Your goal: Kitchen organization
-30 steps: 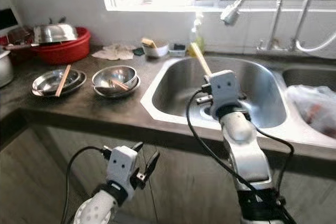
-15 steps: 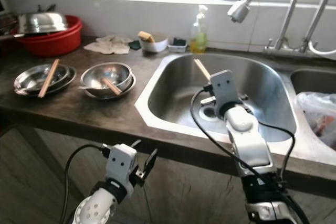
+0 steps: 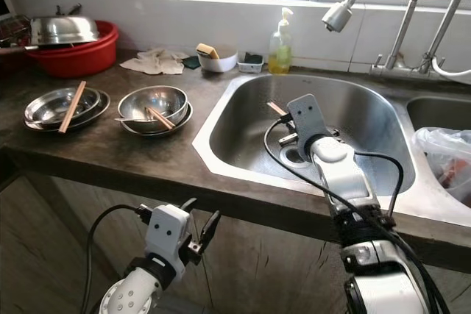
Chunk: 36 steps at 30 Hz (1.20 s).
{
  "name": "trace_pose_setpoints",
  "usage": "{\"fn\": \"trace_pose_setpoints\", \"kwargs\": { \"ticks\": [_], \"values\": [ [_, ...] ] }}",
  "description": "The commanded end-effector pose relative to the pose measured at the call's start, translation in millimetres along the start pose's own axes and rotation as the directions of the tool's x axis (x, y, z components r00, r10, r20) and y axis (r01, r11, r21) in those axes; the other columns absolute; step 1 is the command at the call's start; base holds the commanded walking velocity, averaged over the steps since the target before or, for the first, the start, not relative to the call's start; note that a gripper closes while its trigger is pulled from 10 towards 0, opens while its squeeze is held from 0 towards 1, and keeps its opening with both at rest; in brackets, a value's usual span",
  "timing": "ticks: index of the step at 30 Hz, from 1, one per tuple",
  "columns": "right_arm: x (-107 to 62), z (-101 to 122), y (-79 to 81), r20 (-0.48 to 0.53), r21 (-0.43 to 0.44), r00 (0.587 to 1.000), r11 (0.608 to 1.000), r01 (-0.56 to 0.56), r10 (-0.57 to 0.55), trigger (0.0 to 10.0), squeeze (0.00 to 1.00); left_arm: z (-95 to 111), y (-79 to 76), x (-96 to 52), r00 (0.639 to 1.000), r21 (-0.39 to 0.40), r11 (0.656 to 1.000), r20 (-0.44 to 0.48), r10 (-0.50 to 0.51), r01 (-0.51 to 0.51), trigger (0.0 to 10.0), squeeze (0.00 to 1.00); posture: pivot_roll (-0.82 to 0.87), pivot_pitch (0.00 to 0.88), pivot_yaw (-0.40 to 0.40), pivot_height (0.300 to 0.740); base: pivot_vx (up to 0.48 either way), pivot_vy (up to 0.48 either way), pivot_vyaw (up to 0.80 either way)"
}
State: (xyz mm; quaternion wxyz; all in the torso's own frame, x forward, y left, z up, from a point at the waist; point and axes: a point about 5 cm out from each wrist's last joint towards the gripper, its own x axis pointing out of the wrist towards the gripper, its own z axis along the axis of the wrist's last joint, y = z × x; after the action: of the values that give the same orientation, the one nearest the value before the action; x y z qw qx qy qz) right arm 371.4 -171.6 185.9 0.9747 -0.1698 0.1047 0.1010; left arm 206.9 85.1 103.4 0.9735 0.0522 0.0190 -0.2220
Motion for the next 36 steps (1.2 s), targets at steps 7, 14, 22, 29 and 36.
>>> {"fn": "trace_pose_setpoints", "kwargs": {
  "ticks": [7,14,22,29,36],
  "values": [
    [15.1,0.7,9.4,-0.072,-0.032,0.991,0.993,-0.112,0.109,10.0,0.0,6.9,-5.5,-7.5,1.0,0.008,1.0,0.009,-0.005,0.005,10.0,0.0,0.08,0.035,-0.064,0.74,0.0,0.0,0.0],
    [19.5,3.3,16.8,-0.069,-0.051,0.985,0.985,-0.163,0.159,10.0,1.0,7.5,-6.0,-11.0,1.0,0.004,1.0,0.003,-0.001,0.001,10.0,0.0,0.08,0.036,-0.069,0.74,0.0,0.0,0.0],
    [18.1,6.0,13.4,-0.031,-0.041,0.989,0.988,-0.147,0.145,10.0,1.0,7.3,-3.8,-10.2,1.0,0.004,1.0,0.004,0.012,-0.012,10.0,0.0,0.09,0.031,-0.065,0.74,0.0,0.0,0.0],
    [11.6,7.3,10.6,0.024,0.006,0.996,0.997,-0.082,0.082,10.0,1.0,7.6,-1.2,-3.4,1.0,0.01,1.0,0.004,0.018,-0.018,10.0,0.0,0.08,0.012,-0.064,0.74,0.0,0.0,0.0],
    [-4.3,17.9,12.0,0.148,0.101,0.989,0.995,-0.002,-0.013,10.0,0.0,6.7,1.8,1.9,1.0,0.014,1.0,0.005,0.022,-0.023,10.0,0.0,0.07,0.002,-0.055,0.74,0.0,0.0,0.0]
  ]
}}
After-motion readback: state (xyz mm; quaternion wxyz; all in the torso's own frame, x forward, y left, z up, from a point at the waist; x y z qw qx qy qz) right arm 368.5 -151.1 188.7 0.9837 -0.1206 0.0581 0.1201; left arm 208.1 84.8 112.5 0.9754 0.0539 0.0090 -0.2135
